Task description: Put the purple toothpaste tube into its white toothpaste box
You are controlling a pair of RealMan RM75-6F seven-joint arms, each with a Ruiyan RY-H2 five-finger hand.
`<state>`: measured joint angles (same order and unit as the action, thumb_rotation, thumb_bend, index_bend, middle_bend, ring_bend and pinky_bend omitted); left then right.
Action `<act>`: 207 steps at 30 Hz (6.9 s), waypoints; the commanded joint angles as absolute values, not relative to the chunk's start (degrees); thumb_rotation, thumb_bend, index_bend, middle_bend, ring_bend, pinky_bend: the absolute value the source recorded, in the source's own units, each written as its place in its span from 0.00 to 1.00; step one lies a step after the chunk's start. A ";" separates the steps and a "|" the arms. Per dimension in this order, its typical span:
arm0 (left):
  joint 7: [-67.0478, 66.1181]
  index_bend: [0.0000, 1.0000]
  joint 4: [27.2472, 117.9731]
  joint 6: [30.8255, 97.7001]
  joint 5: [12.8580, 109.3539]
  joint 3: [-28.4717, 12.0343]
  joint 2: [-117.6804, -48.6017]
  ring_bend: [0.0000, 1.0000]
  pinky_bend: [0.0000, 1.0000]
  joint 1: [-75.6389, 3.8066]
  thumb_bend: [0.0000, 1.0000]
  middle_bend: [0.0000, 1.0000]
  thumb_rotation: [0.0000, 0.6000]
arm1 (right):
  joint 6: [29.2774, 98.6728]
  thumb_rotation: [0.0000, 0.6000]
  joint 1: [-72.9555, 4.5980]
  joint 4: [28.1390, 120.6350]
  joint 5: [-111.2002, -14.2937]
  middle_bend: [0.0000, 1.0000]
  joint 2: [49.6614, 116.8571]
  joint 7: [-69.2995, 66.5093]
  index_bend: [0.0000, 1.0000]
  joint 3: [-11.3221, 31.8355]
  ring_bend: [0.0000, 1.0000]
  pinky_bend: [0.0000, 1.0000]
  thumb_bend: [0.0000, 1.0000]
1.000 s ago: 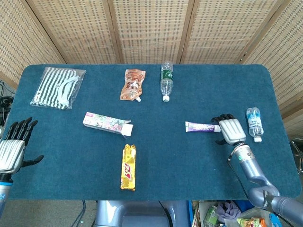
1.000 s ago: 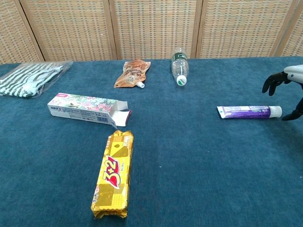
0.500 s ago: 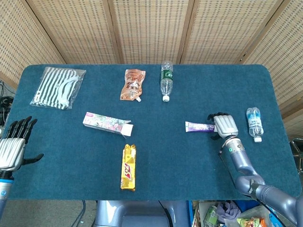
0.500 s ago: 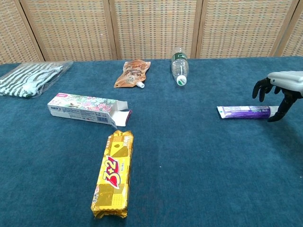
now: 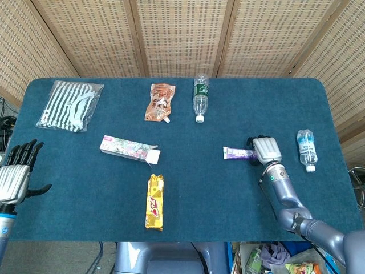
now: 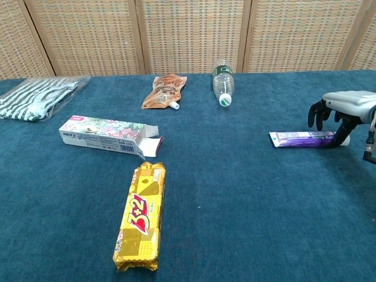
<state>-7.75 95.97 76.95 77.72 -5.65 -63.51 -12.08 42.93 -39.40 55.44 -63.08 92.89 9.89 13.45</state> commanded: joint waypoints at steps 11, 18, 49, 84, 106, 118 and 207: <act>-8.77 0.00 95.69 76.43 76.42 -5.91 -64.04 0.00 0.00 -12.49 0.15 0.00 1.00 | 41.57 1.00 -40.61 51.03 -64.23 0.55 95.28 7.19 0.50 12.53 0.40 0.41 0.38; -9.64 0.00 95.48 75.53 75.79 -5.89 -64.53 0.00 0.00 -13.02 0.15 0.00 1.00 | 43.04 1.00 -39.98 50.95 -67.87 0.60 94.67 2.34 0.56 11.47 0.44 0.44 0.46; 14.85 0.00 57.40 46.74 97.24 -3.53 -84.96 0.00 0.00 -48.04 0.15 0.00 1.00 | 61.93 1.00 -30.69 73.70 -78.86 0.60 76.32 3.18 0.56 7.03 0.45 0.44 0.50; 24.22 0.42 37.42 44.90 97.02 2.08 -96.70 0.39 0.36 -54.98 0.25 0.45 1.00 | 65.52 1.00 -27.42 78.94 -78.98 0.60 71.70 5.36 0.56 6.61 0.45 0.44 0.62; 20.56 0.45 47.86 47.80 97.02 -5.39 -93.13 0.40 0.37 -68.45 0.26 0.46 1.00 | 63.11 1.00 -28.58 97.41 -74.61 0.61 60.78 14.32 0.56 9.10 0.46 0.44 0.62; 19.32 0.45 46.45 41.92 92.71 -8.45 -97.45 0.40 0.37 -74.98 0.25 0.46 1.00 | 59.79 1.00 -31.90 110.45 -60.64 0.61 54.09 25.39 0.56 12.00 0.46 0.44 0.62; -16.31 0.48 54.00 32.18 60.67 -17.47 -105.25 0.42 0.42 -83.42 0.26 0.50 1.00 | 65.32 1.00 -50.43 115.41 -27.30 0.62 59.25 48.97 0.57 8.15 0.49 0.47 0.67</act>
